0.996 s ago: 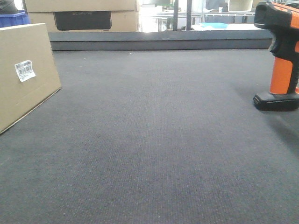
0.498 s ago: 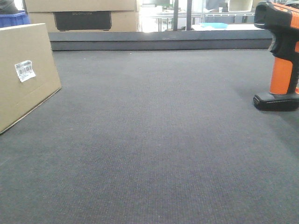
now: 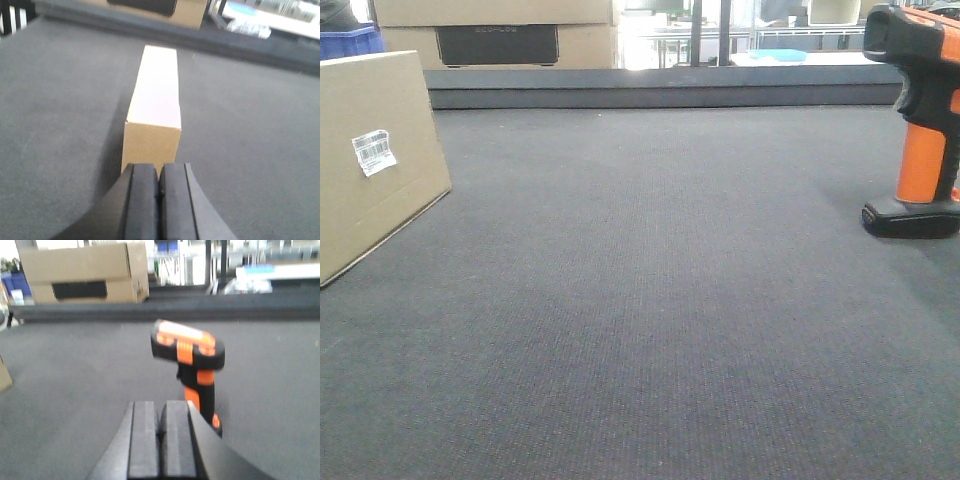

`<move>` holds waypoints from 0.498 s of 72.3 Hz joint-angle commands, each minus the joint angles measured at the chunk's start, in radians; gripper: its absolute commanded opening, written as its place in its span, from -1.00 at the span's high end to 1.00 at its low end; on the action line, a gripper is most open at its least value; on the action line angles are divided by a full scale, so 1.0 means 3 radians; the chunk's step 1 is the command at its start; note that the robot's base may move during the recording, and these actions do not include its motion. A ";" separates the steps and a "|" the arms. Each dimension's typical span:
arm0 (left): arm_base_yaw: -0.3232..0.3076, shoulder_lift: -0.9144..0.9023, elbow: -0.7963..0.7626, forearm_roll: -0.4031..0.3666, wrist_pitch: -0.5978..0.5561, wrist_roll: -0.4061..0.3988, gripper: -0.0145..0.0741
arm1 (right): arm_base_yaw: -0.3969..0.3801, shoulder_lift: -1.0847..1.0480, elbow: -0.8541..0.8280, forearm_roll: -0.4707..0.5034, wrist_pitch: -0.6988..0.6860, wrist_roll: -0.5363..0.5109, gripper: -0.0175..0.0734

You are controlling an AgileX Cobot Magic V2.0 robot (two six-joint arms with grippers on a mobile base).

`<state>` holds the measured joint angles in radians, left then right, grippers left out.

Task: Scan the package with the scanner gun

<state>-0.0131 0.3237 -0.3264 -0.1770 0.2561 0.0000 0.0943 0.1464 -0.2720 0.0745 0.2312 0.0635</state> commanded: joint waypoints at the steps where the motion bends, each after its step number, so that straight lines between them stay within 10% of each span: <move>1: -0.0015 -0.0252 0.0078 0.0020 -0.0050 0.0000 0.92 | -0.0003 -0.0134 -0.0053 -0.0037 0.0022 -0.0003 0.99; 36: -0.0015 -0.0727 0.0085 0.0020 -0.0037 0.0000 0.92 | -0.0003 -0.0408 -0.0053 -0.0037 0.0092 -0.0003 0.99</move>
<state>-0.0131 0.1114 -0.3040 -0.1750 0.2561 0.0000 0.0943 0.0310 -0.2811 0.0724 0.2692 0.0635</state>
